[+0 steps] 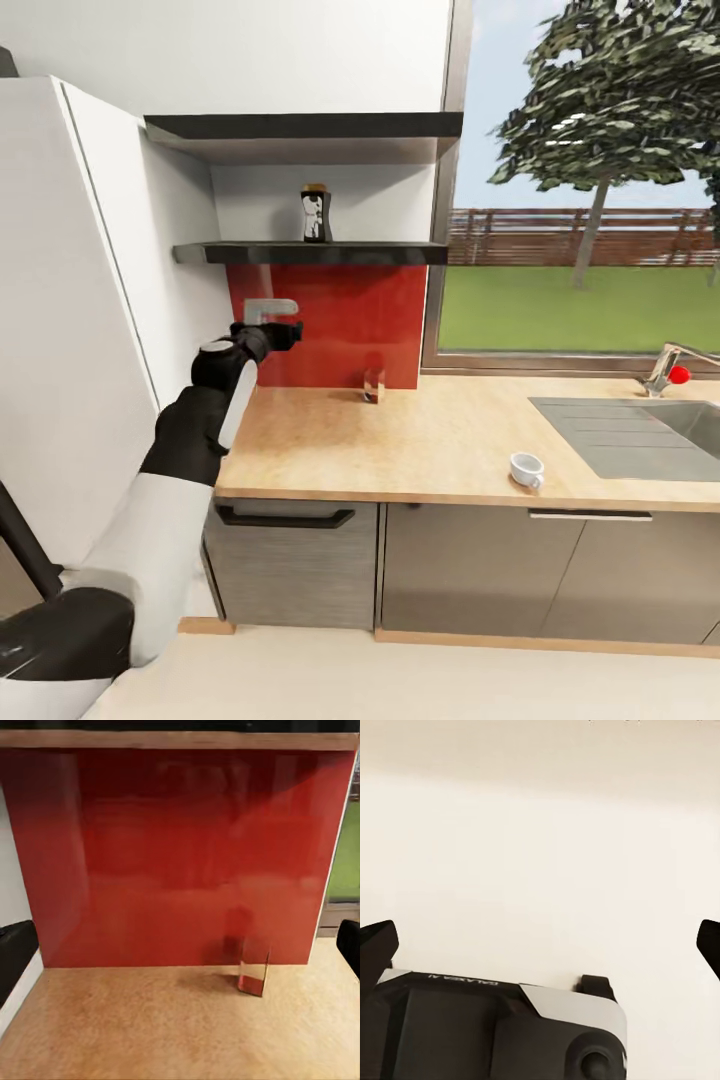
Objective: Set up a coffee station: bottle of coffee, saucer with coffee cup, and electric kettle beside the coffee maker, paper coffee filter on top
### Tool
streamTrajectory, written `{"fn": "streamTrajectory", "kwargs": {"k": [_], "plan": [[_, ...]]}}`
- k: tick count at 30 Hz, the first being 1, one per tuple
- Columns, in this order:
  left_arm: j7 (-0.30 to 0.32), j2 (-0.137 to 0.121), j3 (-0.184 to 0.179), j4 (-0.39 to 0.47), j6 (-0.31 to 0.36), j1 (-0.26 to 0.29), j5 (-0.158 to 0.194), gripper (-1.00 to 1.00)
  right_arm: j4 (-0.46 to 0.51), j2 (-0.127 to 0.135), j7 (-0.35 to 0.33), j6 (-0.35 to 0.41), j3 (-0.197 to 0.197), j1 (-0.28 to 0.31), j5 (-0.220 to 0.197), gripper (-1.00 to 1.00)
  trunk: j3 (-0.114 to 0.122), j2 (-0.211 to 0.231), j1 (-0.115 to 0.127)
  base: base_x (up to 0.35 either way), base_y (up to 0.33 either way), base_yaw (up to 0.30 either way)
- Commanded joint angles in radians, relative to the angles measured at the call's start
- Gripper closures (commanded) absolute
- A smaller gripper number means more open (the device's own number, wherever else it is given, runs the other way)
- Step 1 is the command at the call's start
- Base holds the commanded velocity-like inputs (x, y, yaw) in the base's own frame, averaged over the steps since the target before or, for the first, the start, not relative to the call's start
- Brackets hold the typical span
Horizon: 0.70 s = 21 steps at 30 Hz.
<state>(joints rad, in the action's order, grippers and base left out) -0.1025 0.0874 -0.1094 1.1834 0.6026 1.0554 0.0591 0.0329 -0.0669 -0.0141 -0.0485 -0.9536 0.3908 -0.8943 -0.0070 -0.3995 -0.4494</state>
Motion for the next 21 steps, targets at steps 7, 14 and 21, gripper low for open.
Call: {"fn": "streamTrajectory", "kwargs": {"k": [7,14,21], "plan": [[-0.012,0.001,0.001,-0.247,0.044,0.229,0.009,-1.0,-0.003,0.004,0.003,0.009,-0.007,-0.009,-0.011,-1.0,-0.001,0.0,-0.001,0.0,0.0,0.0],[-0.039,0.026,0.003,-0.509,0.045,0.524,0.013,-1.0,0.001,-0.002,-0.003,0.028,-0.007,-0.03,-0.014,-1.0,-0.001,0.0,-0.001,0.0,0.0,0.0],[-0.081,0.023,0.007,-0.68,0.043,0.657,0.015,-1.0,-0.001,-0.001,-0.002,0.03,-0.005,-0.058,-0.019,-1.0,-0.001,0.0,-0.001,0.0,0.0,0.0]]}}
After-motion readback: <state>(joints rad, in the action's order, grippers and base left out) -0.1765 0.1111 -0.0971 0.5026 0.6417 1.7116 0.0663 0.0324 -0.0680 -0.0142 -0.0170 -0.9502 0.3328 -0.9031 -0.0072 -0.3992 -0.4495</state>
